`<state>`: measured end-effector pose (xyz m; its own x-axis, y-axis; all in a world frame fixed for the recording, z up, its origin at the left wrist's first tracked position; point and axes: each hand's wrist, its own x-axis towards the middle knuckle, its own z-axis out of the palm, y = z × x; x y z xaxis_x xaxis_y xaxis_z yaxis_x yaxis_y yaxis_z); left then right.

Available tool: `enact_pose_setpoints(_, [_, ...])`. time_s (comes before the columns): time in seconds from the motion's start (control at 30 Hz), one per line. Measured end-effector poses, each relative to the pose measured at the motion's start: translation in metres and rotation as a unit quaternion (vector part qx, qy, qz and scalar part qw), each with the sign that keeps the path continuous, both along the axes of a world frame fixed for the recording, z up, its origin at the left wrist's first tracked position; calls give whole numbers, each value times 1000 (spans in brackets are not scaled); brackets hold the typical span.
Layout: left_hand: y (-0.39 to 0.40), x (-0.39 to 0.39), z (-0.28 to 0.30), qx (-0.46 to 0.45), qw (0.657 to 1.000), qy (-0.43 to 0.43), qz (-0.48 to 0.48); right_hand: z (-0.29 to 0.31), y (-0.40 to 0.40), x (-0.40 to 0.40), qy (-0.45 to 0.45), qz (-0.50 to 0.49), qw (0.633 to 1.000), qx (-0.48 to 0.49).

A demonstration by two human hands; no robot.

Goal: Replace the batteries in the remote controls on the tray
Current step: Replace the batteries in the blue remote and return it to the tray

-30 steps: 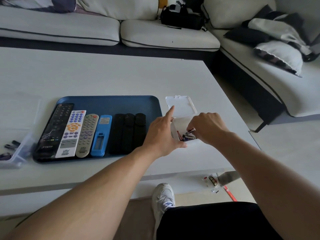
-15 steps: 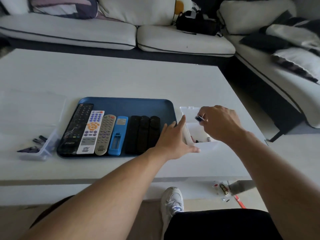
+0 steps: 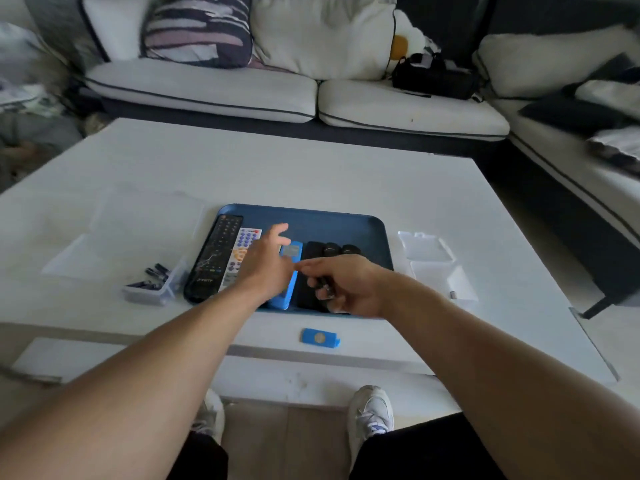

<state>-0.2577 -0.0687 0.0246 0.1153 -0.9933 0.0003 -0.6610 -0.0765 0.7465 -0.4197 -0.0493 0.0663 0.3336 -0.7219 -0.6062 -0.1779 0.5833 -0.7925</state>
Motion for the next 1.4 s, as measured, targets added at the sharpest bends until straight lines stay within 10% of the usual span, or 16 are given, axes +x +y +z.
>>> enact_pose_setpoints(0.13, [4, 38, -4, -5, 996, 42, 85, -9, -4, 36, 152, 84, 982, -80])
enact_pose_setpoints(0.33, [17, 61, -4, 10, 997, 1, 76, -18, -13, 55, 450, 299, 782, -310])
enact_pose_setpoints(0.47, [20, 64, -7, 7, 999, -5, 36, -25, -13, 59, 487, 311, 742, -340])
enact_pose_setpoints(1.03, [15, 49, 5, 31, 994, 44, 94, -17, 3, 41, 481, 229, 742, -408])
enact_pose_setpoints(1.2, [16, 39, 16, 145, 949, 281, -13, 10, 14, 39, 446, 222, 706, -503])
enact_pose_setpoints(1.3, [16, 37, 13, 149, 933, 326, -17, 17, 14, 35, 429, 255, 733, -463])
enact_pose_setpoints(1.4, [21, 32, 13, 149, 953, 262, 4, 16, 12, 26, 316, 239, 842, -365])
